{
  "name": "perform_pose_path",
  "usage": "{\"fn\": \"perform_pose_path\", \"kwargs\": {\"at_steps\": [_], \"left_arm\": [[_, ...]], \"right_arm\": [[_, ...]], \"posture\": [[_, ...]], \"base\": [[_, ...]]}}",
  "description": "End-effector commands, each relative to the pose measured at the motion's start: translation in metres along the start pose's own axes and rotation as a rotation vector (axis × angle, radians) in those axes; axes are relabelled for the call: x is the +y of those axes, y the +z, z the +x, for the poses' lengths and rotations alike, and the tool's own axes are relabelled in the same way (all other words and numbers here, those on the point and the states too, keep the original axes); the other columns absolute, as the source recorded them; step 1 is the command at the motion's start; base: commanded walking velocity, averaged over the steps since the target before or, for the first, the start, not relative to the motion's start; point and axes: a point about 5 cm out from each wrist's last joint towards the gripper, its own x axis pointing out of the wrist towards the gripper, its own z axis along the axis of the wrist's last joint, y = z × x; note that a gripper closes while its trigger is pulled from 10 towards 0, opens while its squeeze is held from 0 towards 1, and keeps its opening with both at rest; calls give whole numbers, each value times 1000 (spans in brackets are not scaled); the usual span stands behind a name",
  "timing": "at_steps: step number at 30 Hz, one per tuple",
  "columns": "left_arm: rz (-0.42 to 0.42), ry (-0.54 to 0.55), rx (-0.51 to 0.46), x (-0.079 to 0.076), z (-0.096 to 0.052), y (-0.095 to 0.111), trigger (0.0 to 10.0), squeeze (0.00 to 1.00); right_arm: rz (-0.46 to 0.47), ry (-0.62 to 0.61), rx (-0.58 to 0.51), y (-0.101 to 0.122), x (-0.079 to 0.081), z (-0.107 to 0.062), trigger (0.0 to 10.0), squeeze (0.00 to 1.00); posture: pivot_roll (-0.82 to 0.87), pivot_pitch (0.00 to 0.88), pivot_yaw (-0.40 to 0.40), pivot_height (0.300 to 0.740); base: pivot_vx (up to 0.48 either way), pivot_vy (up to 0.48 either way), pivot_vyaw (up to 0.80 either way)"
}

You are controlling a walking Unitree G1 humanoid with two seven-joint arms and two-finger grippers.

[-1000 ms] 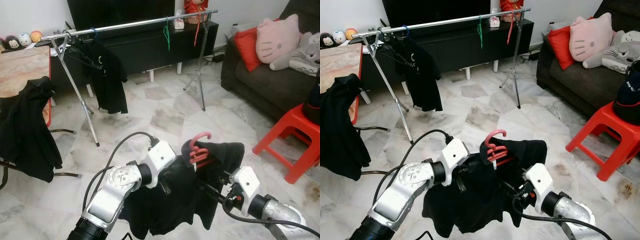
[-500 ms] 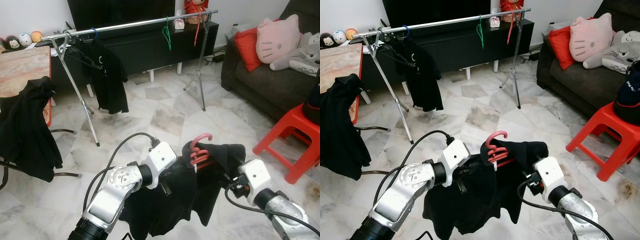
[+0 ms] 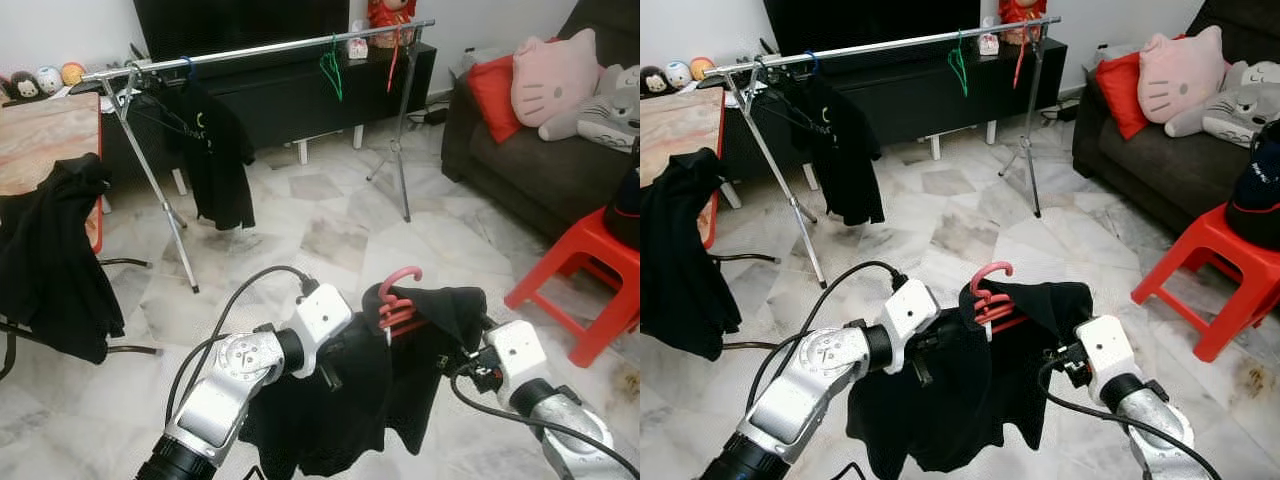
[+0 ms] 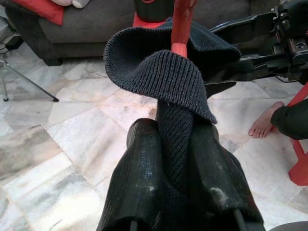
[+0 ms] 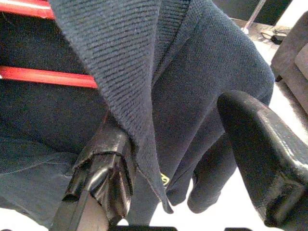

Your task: Hang hanger

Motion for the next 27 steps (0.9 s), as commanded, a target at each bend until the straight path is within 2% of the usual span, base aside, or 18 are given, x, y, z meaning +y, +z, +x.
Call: {"fn": "perform_pose_path", "kwargs": {"at_steps": [1,27], "left_arm": [[15,9,-31,2,0,5,10000,0],[25,14,-33,3,0,6,10000,0]], "right_arm": [[-3,8,2,-1,3,2,0,0],[-11,20,0,-3,3,6,0,0]], "posture": [[-112,0,-13,740],[-106,0,-17,740]], "base": [[0,0,0],[0,0,0]]}}
